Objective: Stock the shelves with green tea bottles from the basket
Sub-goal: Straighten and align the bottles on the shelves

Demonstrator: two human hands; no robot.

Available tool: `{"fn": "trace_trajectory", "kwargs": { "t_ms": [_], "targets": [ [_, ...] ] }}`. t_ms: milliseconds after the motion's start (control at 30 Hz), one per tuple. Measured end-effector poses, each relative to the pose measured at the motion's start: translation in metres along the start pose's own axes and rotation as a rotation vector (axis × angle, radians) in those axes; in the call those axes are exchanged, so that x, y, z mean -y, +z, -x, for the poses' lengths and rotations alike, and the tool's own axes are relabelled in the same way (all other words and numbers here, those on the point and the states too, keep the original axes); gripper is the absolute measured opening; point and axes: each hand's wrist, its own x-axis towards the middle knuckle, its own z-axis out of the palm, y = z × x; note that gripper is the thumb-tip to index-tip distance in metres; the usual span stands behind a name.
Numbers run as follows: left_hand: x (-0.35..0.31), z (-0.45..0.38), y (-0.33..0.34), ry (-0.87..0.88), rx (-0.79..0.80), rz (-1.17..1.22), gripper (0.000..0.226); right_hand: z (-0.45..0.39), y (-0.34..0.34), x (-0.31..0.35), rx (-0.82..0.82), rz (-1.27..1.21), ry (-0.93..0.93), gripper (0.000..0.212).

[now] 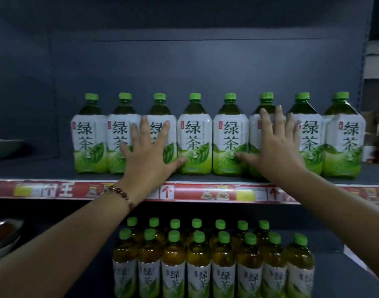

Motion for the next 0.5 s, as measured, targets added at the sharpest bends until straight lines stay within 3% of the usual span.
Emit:
{"fn": "trace_trajectory", "kwargs": {
  "t_ms": [100, 200, 500],
  "targets": [
    [0.031, -0.001, -0.011, -0.023, -0.087, -0.017, 0.095, -0.007, -0.012, 0.032, -0.027, -0.015, -0.164, 0.111],
    [0.067, -0.006, -0.016, -0.142, -0.043, 0.025, 0.099, -0.019, -0.012, 0.069, 0.015, -0.043, -0.287, 0.112],
    [0.087, -0.006, -0.007, -0.123, 0.017, 0.02, 0.1, -0.027, 0.018, 0.098, 0.063, 0.13, -0.333, 0.113]
  ]
}}
